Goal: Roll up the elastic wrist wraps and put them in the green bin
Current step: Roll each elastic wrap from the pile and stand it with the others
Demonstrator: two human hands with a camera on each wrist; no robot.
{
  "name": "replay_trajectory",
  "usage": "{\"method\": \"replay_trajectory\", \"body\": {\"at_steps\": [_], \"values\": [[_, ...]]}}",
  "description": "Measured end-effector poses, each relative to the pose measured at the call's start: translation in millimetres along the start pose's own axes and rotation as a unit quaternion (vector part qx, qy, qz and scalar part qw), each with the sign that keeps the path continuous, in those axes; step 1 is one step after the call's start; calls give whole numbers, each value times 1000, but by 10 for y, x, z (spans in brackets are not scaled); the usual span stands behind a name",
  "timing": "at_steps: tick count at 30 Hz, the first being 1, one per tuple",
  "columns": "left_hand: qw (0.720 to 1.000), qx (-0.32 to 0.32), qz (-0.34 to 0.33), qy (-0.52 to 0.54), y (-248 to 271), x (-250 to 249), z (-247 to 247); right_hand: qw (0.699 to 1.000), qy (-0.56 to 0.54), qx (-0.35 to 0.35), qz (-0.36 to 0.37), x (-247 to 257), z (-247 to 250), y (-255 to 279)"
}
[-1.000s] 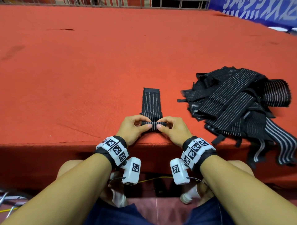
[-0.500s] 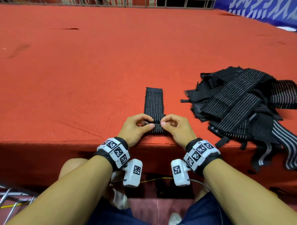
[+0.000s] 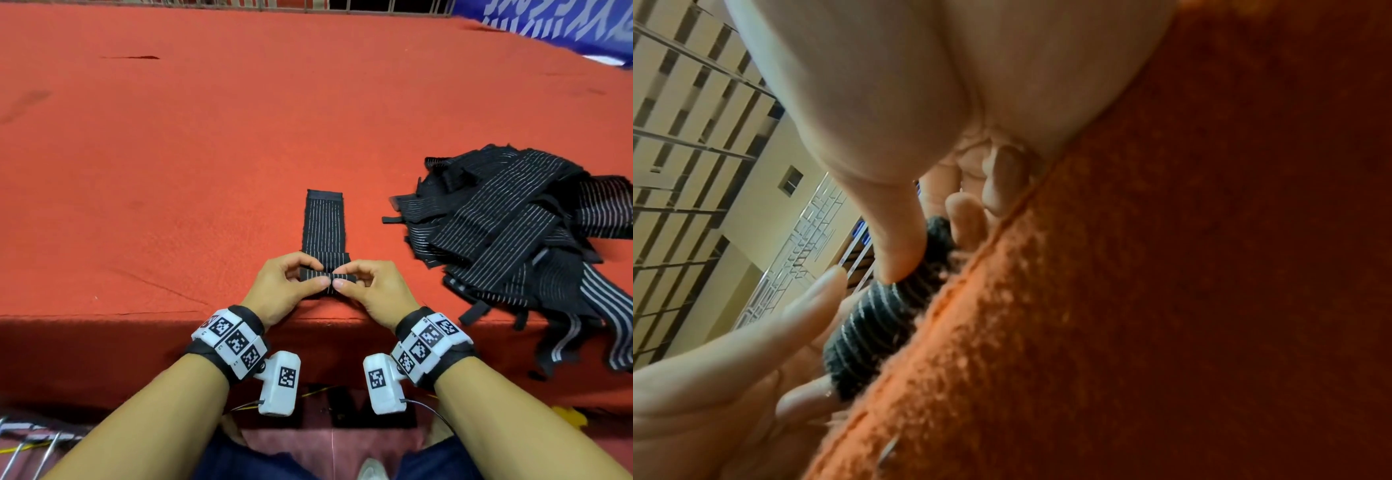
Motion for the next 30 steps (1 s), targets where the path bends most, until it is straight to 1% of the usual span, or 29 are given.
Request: {"method": "replay_trajectory", "body": {"at_steps": [3,8,11,13,18,20,23,25,28,30], "values": [[1000,18,1,-16,-33,38,8,1000,18,0,-4,-29,13,-41],[997,-5,4,-81,-71,88,26,999,45,11,-1,-39,-33,-97],[997,-18,13,-76,-79,124,53,1000,25,18,1,-18,-44,-87],[997,-15,25,-68,-82,129,51,1000,4,23,1,-8,-43,-67],[997,-12,37,-60,-57,104,30,1000,-27,12,0,5,7,-28],[998,-13,26,-63,-46,72,30,1000,-25,13,4,15,7,-22],[999,10,24,-19,-21,42,-7,1000,-24,4,6,28,30,-20],[999,18,15,-26,-7,26,-24,1000,-21,-4,7,29,40,-24],[998,2,19,-54,-5,50,7,1000,-11,-4,2,3,25,-36],[998,-10,26,-54,-7,75,34,1000,-11,-2,2,5,14,-37]]}}
Point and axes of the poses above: each hand's wrist, its own y-axis away from the middle knuckle, its own z-axis out of the back of the hand, x = y × z, the point moved 8 cm from there along -y, towards the middle knuckle, and after that the axes turned 4 degrees about y, right-handed, at the moved point
